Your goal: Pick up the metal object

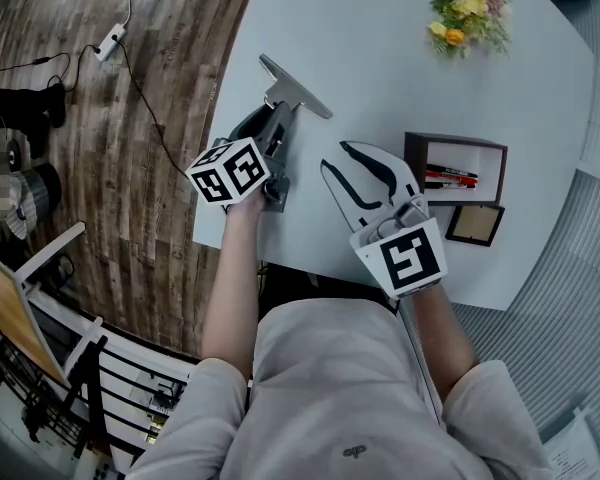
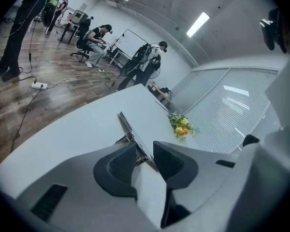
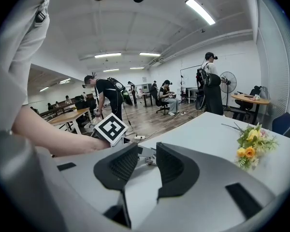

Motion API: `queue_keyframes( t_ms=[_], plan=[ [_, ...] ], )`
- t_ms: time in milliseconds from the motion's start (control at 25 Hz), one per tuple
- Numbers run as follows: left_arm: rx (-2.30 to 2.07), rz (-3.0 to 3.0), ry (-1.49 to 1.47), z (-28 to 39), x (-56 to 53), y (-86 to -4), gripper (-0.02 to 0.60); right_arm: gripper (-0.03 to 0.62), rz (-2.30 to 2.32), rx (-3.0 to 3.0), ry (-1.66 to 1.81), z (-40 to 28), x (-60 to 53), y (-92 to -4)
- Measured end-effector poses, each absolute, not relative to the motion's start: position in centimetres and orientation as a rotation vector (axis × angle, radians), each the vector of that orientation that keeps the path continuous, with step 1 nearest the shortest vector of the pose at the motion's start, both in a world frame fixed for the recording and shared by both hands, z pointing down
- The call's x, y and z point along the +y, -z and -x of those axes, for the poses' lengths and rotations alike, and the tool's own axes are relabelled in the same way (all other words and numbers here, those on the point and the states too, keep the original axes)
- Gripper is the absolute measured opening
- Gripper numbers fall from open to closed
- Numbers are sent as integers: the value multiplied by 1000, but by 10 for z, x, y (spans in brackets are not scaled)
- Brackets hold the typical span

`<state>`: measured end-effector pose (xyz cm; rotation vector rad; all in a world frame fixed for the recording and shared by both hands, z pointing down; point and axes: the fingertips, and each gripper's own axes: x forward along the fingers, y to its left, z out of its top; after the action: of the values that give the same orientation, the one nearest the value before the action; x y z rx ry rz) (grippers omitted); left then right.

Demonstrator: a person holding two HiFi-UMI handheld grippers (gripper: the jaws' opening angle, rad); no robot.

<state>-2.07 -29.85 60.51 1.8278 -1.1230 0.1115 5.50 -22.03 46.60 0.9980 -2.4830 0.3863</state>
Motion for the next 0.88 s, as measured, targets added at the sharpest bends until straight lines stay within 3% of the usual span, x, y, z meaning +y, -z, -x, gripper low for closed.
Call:
queue_keyframes(
  t_ms=[880],
  plan=[
    [-1144,-1753,-46,23,-301,-606,67,127,-977,-2497,-405,-60,-211,-464]
  ],
)
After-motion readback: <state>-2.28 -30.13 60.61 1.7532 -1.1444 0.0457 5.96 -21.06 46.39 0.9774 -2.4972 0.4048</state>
